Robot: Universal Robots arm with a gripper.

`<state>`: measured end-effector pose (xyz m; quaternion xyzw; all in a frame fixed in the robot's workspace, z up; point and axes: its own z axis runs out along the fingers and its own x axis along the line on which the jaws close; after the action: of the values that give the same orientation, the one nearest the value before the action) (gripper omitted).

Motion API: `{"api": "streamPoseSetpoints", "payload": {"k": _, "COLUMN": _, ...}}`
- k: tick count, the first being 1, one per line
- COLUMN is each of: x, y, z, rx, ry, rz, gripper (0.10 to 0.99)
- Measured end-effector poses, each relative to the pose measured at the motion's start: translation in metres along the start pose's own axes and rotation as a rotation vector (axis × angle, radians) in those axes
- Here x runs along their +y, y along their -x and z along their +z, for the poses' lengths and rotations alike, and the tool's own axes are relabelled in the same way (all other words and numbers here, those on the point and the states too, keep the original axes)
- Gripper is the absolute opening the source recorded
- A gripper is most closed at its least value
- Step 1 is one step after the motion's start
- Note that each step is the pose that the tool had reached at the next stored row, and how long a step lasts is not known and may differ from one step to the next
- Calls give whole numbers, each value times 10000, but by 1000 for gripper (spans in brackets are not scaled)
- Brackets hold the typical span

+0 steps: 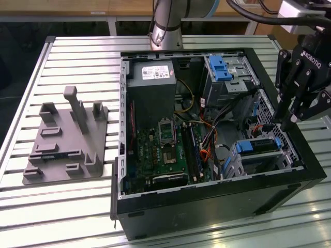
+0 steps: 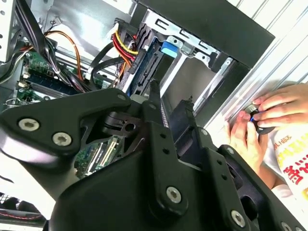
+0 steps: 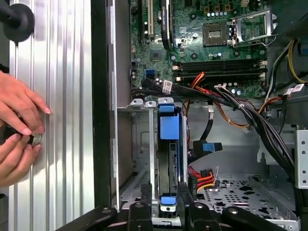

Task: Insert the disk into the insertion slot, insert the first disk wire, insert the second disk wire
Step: 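Insert the first disk wire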

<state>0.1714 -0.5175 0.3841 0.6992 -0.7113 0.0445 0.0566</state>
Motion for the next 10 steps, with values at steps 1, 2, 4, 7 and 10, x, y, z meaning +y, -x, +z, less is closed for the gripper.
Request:
{"api": "streamPoseSetpoints", "payload": {"k": 1, "x": 0, "y": 7, "z": 6, "rx": -16, "ry": 0, "rz": 1, "gripper": 349}}
{"api": "streamPoseSetpoints", "payload": {"k": 2, "x": -1, "y": 18, "z": 12, "rx": -33, "ry": 1, "rz": 0, "gripper": 349}}
{"api": "streamPoseSetpoints", "payload": {"k": 4, "x": -1, "y": 66, "z": 19, "rx": -42, "ry": 0, "rz": -1, "gripper": 349}}
{"api": "streamPoseSetpoints", "payload": {"k": 7, "x": 1, "y": 177, "z": 17, "rx": -41, "ry": 1, "rz": -1, "gripper": 349}}
{"api": "streamPoseSetpoints", "payload": {"k": 10, "x": -6, "y": 216, "z": 57, "rx": -45, "ry": 1, "rz": -1, "gripper": 349}}
